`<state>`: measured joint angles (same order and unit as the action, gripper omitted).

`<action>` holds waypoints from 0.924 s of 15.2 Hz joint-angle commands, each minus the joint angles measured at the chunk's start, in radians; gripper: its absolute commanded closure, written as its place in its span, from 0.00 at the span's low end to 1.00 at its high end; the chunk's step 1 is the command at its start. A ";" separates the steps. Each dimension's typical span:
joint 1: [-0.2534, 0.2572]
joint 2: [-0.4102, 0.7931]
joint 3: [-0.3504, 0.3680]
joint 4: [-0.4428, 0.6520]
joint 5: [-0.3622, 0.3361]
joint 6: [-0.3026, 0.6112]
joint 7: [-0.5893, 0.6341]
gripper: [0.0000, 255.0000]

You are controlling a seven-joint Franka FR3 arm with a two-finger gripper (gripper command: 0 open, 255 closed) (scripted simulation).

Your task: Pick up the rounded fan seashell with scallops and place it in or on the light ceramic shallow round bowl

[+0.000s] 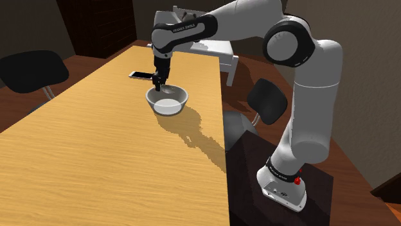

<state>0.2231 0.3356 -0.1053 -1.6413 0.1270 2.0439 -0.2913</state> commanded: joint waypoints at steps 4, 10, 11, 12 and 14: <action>0.001 0.017 0.002 -0.040 0.005 0.057 -0.005 1.00; 0.001 0.018 0.002 -0.039 0.005 0.057 -0.005 1.00; 0.001 0.018 0.002 -0.039 0.005 0.057 -0.005 1.00; 0.001 0.017 0.002 -0.039 0.005 0.057 -0.005 1.00; 0.001 0.017 0.002 -0.039 0.005 0.057 -0.005 0.00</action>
<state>0.2244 0.3531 -0.1030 -1.6807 0.1319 2.1011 -0.2960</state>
